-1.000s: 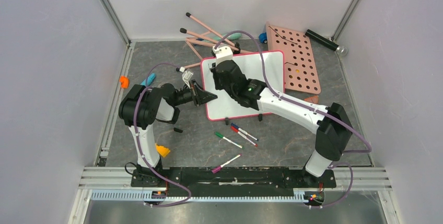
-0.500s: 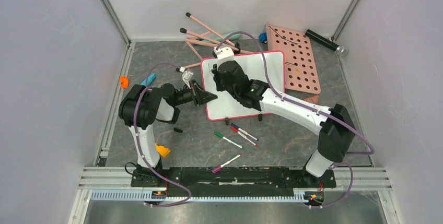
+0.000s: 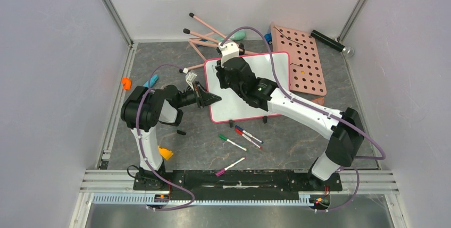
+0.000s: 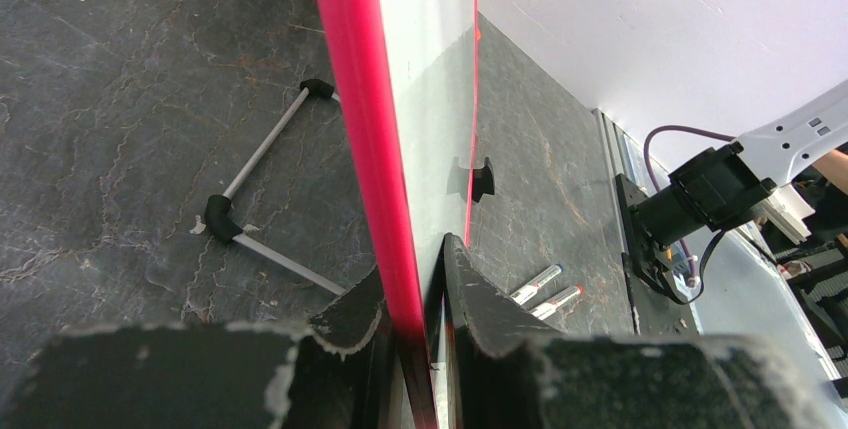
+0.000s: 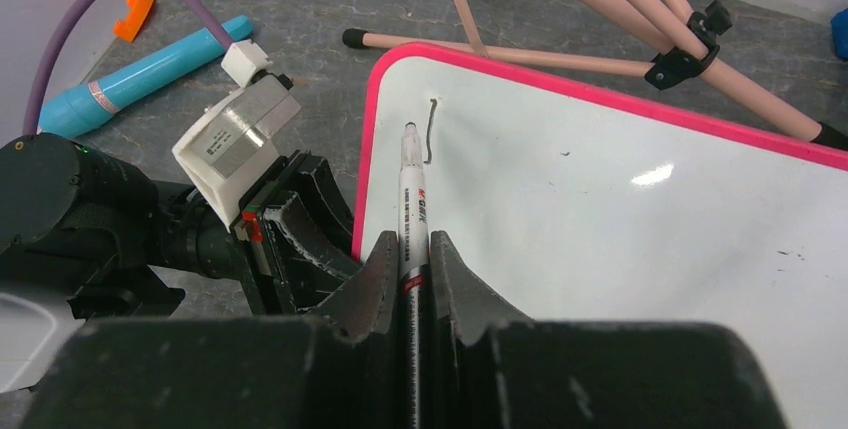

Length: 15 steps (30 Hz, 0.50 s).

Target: Write a sentence on the whiteboard

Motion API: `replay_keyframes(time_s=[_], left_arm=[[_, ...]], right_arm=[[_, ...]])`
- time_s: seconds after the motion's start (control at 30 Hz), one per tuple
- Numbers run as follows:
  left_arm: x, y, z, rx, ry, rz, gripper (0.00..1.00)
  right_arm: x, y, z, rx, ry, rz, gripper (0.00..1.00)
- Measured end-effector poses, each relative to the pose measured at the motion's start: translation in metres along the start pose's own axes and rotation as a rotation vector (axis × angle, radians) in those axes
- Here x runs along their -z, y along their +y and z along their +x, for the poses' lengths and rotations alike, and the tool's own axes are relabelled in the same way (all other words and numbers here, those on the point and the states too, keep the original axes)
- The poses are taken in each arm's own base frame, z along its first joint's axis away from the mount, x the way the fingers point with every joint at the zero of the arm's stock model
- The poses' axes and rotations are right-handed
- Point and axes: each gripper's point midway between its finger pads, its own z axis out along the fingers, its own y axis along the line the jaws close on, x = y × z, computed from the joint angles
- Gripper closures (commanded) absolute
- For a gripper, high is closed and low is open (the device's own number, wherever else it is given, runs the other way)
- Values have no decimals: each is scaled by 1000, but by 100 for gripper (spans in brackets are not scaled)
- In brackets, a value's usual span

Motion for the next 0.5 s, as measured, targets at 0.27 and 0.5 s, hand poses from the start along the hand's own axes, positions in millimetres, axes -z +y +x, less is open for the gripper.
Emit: replay_keyframes(time_s=[0.27,0.5], left_arm=[[0,0,0,0,0,0,95],[0,0,0,0,0,1,95]], right_arm=[[-5,-1,-4,18,-7,15,100],[-14,-2,9,33,21,26,100]])
